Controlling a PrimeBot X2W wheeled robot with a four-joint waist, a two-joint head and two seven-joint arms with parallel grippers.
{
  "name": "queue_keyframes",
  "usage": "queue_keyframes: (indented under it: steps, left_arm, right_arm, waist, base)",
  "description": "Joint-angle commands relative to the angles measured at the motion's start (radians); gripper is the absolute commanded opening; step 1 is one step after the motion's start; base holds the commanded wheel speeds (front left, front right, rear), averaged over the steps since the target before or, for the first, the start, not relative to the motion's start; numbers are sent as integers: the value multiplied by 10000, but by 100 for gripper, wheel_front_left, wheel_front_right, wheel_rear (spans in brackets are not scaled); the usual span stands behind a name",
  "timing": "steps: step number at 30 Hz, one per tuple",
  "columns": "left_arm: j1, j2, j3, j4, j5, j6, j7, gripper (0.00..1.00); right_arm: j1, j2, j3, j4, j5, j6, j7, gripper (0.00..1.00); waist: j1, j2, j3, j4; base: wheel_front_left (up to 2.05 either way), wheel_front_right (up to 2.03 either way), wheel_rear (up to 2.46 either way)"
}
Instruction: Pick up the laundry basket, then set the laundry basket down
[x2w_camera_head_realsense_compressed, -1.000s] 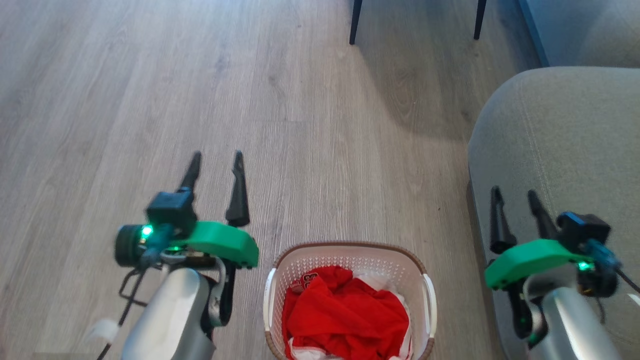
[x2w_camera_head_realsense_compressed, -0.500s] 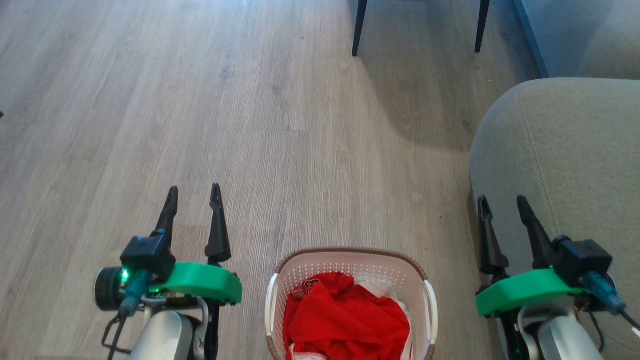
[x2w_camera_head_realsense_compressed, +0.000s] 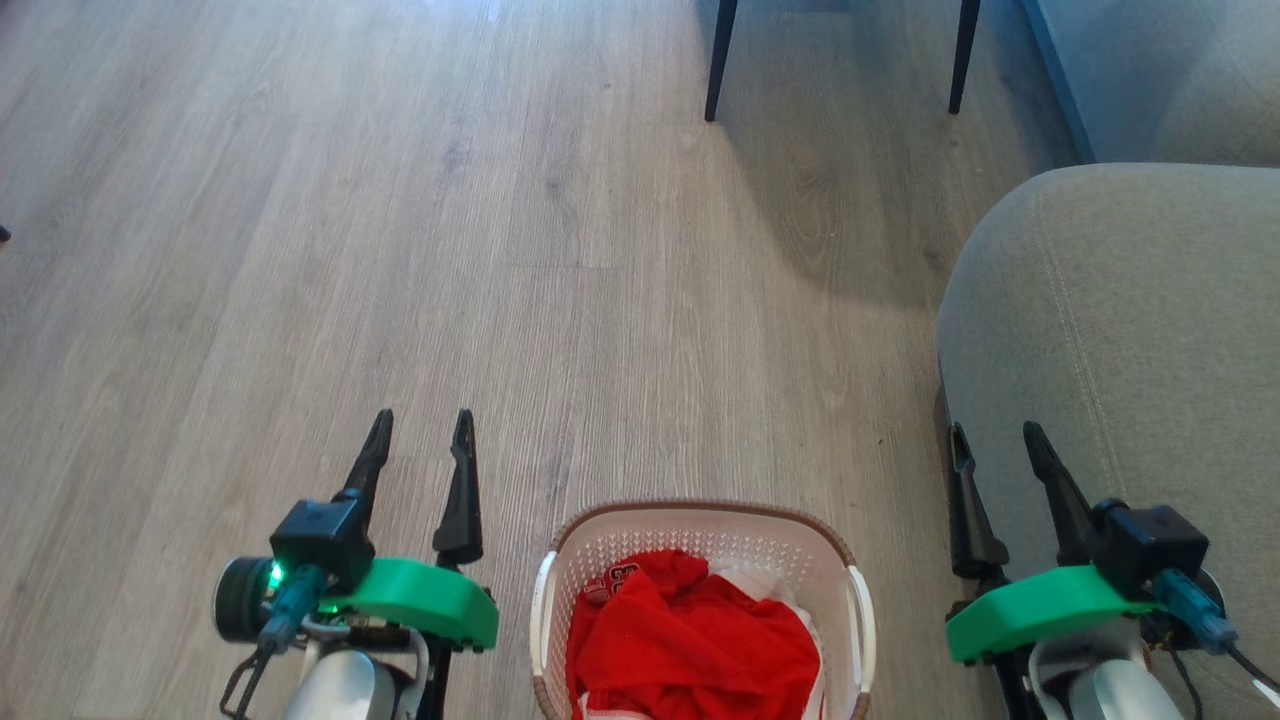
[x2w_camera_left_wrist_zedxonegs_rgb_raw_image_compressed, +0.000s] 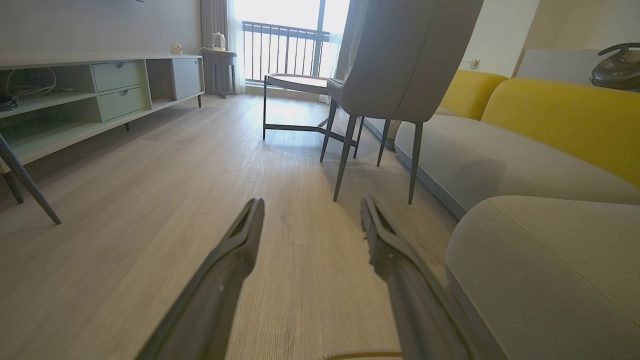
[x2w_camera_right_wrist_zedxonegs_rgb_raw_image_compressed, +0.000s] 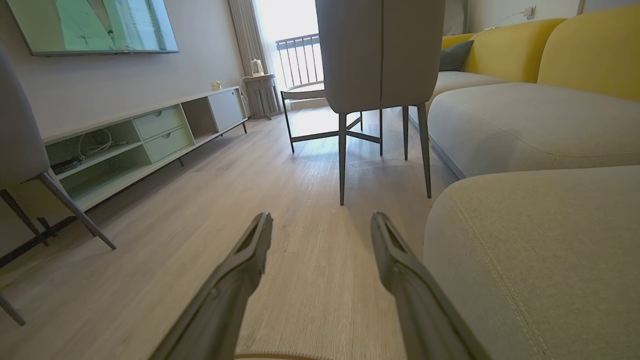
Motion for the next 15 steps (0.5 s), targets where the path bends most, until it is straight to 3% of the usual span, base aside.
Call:
queue_keyframes:
  steps: [1, 15]
  left_arm:
    - [-309, 23, 294, -270, -44, -49, -51, 100]
    - [-262, 22, 253, -160, -304, -167, -51, 100]
  right_arm:
    - [-285, -17, 207, -346, -61, 58, -122, 100]
    - [-221, -17, 132, -454, -80, 58, -122, 100]
  waist:
    - [1, 0, -4, -7]
    - [1, 0, -59, 16]
  base:
    - [0, 0, 0]
    - [0, 0, 0]
